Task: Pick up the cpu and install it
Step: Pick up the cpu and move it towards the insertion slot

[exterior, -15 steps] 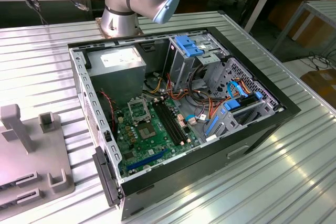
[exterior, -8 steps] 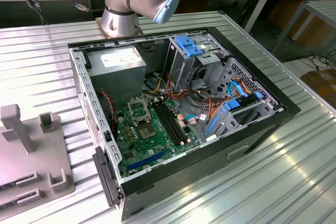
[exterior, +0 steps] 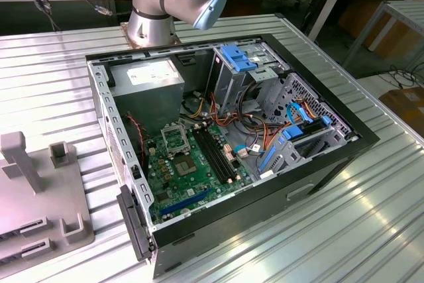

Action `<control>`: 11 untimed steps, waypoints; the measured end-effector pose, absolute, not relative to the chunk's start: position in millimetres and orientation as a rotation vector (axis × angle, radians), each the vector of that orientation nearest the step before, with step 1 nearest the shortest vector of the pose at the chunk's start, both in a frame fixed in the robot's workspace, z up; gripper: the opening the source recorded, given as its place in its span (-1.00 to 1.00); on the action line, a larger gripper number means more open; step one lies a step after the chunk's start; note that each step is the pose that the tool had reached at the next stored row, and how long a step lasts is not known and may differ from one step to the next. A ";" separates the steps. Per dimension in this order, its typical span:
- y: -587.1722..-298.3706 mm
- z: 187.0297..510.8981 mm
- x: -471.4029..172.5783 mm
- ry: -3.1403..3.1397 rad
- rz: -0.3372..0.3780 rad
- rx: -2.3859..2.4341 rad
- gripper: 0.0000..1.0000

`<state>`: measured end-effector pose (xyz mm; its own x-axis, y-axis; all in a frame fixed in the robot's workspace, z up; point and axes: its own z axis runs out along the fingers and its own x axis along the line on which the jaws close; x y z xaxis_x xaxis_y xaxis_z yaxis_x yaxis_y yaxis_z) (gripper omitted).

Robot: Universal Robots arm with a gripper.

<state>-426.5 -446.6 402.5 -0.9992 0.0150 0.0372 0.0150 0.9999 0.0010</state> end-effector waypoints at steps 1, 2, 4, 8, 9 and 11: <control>-446.6 402.5 -425.9 -3.104 -0.002 -0.023 -0.05; -446.6 402.5 -425.3 -3.104 -0.002 -0.023 -0.05; -446.6 402.5 -424.1 -3.104 -0.002 -0.023 -0.05; -446.6 402.5 -420.6 -3.104 -0.002 -0.023 -0.05; -446.6 402.5 -419.9 -3.104 -0.002 -0.023 -0.05; -446.6 402.4 -418.9 -3.104 -0.002 -0.023 -0.05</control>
